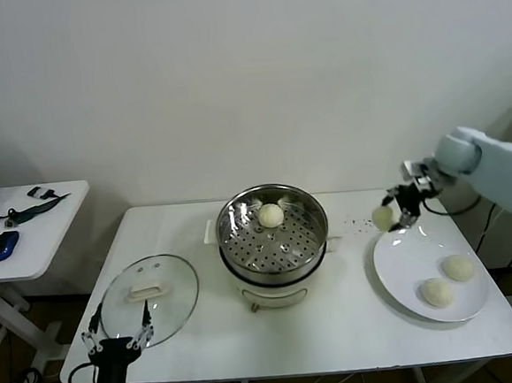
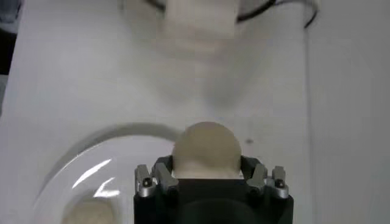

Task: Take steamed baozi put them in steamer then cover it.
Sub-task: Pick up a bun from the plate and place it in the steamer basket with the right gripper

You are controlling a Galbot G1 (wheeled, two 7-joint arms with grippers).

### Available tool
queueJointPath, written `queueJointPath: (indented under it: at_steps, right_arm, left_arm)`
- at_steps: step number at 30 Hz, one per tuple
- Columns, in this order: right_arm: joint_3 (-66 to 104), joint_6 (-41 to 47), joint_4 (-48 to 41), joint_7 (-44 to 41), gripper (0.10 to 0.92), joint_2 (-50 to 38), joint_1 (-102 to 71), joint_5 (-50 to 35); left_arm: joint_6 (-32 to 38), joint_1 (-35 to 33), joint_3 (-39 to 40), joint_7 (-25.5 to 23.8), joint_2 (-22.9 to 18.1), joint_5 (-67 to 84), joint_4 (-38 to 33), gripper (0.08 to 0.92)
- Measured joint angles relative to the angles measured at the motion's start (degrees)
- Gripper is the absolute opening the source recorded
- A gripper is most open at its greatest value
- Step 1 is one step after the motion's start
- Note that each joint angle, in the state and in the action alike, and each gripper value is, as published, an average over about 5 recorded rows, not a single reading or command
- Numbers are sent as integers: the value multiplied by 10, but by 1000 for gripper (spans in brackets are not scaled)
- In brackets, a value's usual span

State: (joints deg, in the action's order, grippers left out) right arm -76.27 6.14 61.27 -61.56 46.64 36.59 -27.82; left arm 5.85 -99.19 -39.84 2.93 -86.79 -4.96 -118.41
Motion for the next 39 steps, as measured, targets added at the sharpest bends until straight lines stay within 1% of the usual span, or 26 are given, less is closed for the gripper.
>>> queueJointPath:
  at_steps: [7,17,25,39]
  right_arm:
    - [-56,30,9,18,704,84,72,-97]
    - [-103,82,17,74,704,209,85,-168]
    - [-131,118,22,120,704,270,59,-192]
    - [-150,147,37,163,711,296,-1,-190]
  left_arm:
    - [3,-3,7,-1,7,0,-3,823]
    - [10,-9,12,-1,13,1,-8,823]
    - [11,-9,13,-2,14,2,-10,823]
    - [11,-5,7,-2,17,5,-3,823]
